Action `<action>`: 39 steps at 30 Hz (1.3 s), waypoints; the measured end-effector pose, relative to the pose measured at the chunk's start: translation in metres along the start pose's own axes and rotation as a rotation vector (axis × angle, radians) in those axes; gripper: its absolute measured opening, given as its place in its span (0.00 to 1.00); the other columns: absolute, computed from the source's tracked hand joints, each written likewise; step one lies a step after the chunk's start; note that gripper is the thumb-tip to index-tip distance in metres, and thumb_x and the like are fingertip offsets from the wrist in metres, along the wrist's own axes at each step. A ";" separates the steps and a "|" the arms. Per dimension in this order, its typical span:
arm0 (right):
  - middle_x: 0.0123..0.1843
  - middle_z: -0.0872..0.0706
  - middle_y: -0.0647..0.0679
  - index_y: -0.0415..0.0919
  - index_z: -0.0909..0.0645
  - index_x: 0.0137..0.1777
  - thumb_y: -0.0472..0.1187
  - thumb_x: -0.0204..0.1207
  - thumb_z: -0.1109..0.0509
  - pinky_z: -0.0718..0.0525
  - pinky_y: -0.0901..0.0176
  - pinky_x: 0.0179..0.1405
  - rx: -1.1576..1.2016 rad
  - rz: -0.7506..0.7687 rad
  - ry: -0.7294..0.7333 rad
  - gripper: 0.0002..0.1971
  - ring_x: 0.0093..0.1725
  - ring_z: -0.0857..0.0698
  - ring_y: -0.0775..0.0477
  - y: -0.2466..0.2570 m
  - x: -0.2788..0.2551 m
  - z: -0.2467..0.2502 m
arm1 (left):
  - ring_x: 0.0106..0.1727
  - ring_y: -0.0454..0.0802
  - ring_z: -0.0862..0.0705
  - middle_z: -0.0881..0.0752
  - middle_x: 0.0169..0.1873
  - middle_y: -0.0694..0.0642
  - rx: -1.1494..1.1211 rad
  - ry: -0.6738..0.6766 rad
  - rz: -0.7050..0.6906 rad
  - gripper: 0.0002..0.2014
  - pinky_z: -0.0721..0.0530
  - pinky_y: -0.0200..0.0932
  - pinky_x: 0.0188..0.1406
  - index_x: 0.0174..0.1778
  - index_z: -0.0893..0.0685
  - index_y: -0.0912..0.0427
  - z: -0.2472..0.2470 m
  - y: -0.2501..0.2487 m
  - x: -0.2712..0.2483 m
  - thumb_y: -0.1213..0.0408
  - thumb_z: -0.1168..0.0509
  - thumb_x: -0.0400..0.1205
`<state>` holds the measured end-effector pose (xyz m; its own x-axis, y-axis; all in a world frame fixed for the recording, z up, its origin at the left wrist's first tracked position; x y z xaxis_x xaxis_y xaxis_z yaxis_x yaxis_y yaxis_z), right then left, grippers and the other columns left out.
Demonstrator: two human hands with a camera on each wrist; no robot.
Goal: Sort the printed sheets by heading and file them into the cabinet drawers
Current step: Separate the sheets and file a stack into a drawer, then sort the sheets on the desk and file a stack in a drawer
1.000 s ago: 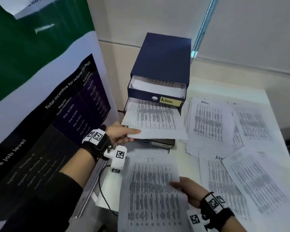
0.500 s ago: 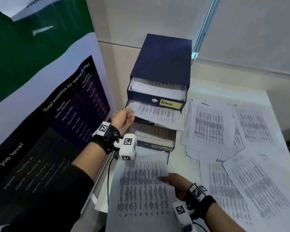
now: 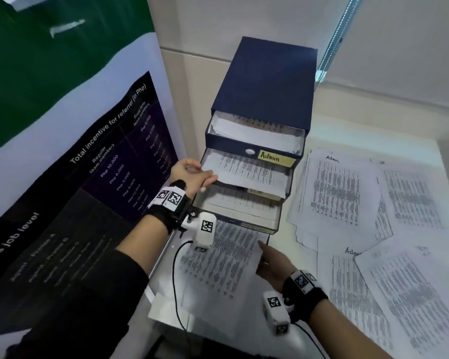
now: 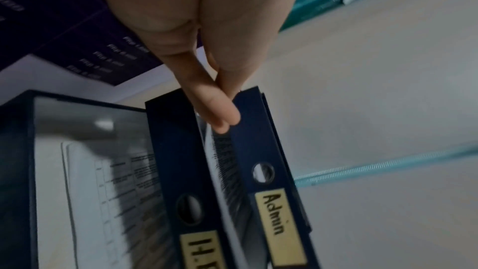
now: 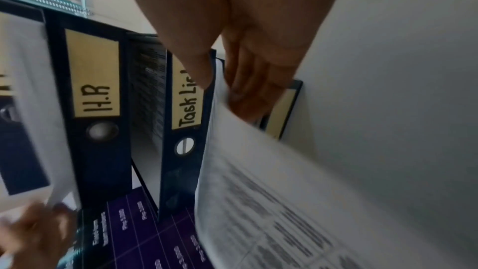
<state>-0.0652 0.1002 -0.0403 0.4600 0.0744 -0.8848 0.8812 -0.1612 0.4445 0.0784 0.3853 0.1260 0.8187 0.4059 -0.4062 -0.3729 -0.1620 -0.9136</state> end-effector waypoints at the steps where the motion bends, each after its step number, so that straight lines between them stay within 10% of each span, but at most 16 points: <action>1: 0.46 0.18 0.35 0.33 0.18 0.52 0.51 0.72 0.22 0.13 0.51 0.43 0.009 -0.049 0.060 0.20 0.43 0.17 0.37 -0.002 -0.018 -0.011 | 0.38 0.57 0.08 0.12 0.45 0.70 0.107 -0.003 -0.056 0.14 0.09 0.46 0.41 0.45 0.20 0.63 -0.003 -0.003 0.001 0.76 0.22 0.71; 4: 0.37 0.20 0.40 0.38 0.21 0.45 0.45 0.70 0.19 0.17 0.53 0.42 -0.042 -0.201 0.183 0.15 0.36 0.18 0.42 -0.031 -0.040 -0.025 | 0.46 0.46 0.14 0.13 0.45 0.53 0.379 0.051 -0.191 0.11 0.17 0.36 0.50 0.45 0.15 0.60 -0.022 -0.015 0.004 0.67 0.21 0.71; 8: 0.35 0.18 0.42 0.39 0.23 0.43 0.35 0.70 0.20 0.22 0.60 0.28 -0.114 -0.212 0.196 0.11 0.31 0.14 0.46 -0.057 -0.036 -0.033 | 0.57 0.46 0.16 0.17 0.59 0.56 0.459 0.270 -0.327 0.08 0.17 0.37 0.64 0.46 0.13 0.55 -0.056 -0.022 -0.003 0.69 0.23 0.74; 15: 0.21 0.31 0.49 0.43 0.31 0.32 0.39 0.80 0.29 0.38 0.68 0.14 -0.093 0.014 -0.069 0.17 0.15 0.35 0.54 -0.001 -0.013 -0.010 | 0.37 0.43 0.22 0.21 0.40 0.51 0.509 0.023 -0.496 0.07 0.20 0.31 0.41 0.44 0.20 0.56 -0.014 -0.026 -0.012 0.70 0.29 0.78; 19: 0.15 0.30 0.50 0.41 0.30 0.27 0.36 0.82 0.33 0.35 0.68 0.11 -0.138 0.177 -0.192 0.20 0.11 0.33 0.54 0.044 -0.014 0.000 | 0.27 0.45 0.30 0.27 0.27 0.51 0.549 -0.046 -0.280 0.15 0.27 0.40 0.34 0.33 0.28 0.57 0.045 0.036 -0.015 0.66 0.29 0.79; 26: 0.25 0.35 0.49 0.46 0.33 0.31 0.44 0.81 0.32 0.37 0.63 0.19 0.059 0.123 -0.018 0.18 0.20 0.37 0.52 0.019 -0.012 -0.010 | 0.40 0.59 0.08 0.15 0.54 0.64 0.580 0.316 0.596 0.46 0.10 0.52 0.39 0.61 0.25 0.56 0.084 0.206 -0.061 0.26 0.25 0.58; 29: 0.29 0.25 0.49 0.41 0.22 0.40 0.50 0.76 0.25 0.42 0.66 0.17 -0.312 -0.005 0.109 0.14 0.21 0.35 0.55 -0.009 -0.033 -0.020 | 0.36 0.56 0.09 0.11 0.48 0.67 0.575 0.387 0.628 0.44 0.14 0.44 0.29 0.68 0.26 0.67 0.081 0.208 -0.070 0.46 0.17 0.64; 32: 0.38 0.12 0.44 0.36 0.21 0.49 0.42 0.78 0.26 0.40 0.68 0.17 -0.490 -0.015 0.223 0.09 0.20 0.36 0.56 -0.023 -0.045 -0.031 | 0.20 0.46 0.20 0.10 0.28 0.58 0.643 0.419 0.581 0.19 0.29 0.34 0.15 0.54 0.16 0.71 0.071 0.186 -0.070 0.60 0.23 0.76; 39: 0.27 0.14 0.46 0.30 0.18 0.42 0.34 0.83 0.35 0.21 0.72 0.17 0.067 -0.028 0.085 0.10 0.17 0.21 0.59 -0.002 -0.015 -0.022 | 0.18 0.47 0.17 0.12 0.25 0.63 0.424 0.261 0.386 0.11 0.23 0.34 0.14 0.36 0.25 0.64 0.040 0.167 -0.043 0.73 0.34 0.83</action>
<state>-0.0714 0.1211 -0.0250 0.4452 0.1625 -0.8806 0.8859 -0.2232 0.4067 -0.0367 0.3763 -0.0087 0.6499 0.1473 -0.7456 -0.7600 0.1396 -0.6348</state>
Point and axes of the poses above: each hand's wrist, its own x-axis towards the middle knuckle, its own z-axis out of the back of the hand, y = z × x, the point moved 10 cm from there along x, towards the middle knuckle
